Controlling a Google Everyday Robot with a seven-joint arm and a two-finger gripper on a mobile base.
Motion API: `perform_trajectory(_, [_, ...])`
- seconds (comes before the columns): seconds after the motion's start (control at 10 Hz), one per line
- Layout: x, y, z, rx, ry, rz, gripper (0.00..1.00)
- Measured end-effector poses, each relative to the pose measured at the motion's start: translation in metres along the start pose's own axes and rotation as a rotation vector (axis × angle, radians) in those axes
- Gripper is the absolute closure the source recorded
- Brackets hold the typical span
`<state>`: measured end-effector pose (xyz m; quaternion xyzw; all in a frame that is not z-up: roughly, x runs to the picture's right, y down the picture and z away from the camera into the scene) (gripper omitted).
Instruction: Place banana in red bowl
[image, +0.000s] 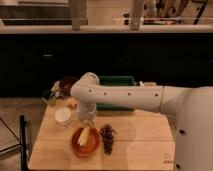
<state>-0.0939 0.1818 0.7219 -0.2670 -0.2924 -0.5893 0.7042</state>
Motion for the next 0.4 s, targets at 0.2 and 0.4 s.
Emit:
perform_trajectory(0.2, [0.0000, 0.0013, -0.0005, -0.005, -0.005, 0.000, 0.20])
perform_trajectory(0.4, [-0.0001, 0.0018, -0.0009, -0.008, -0.007, -0.004, 0.20])
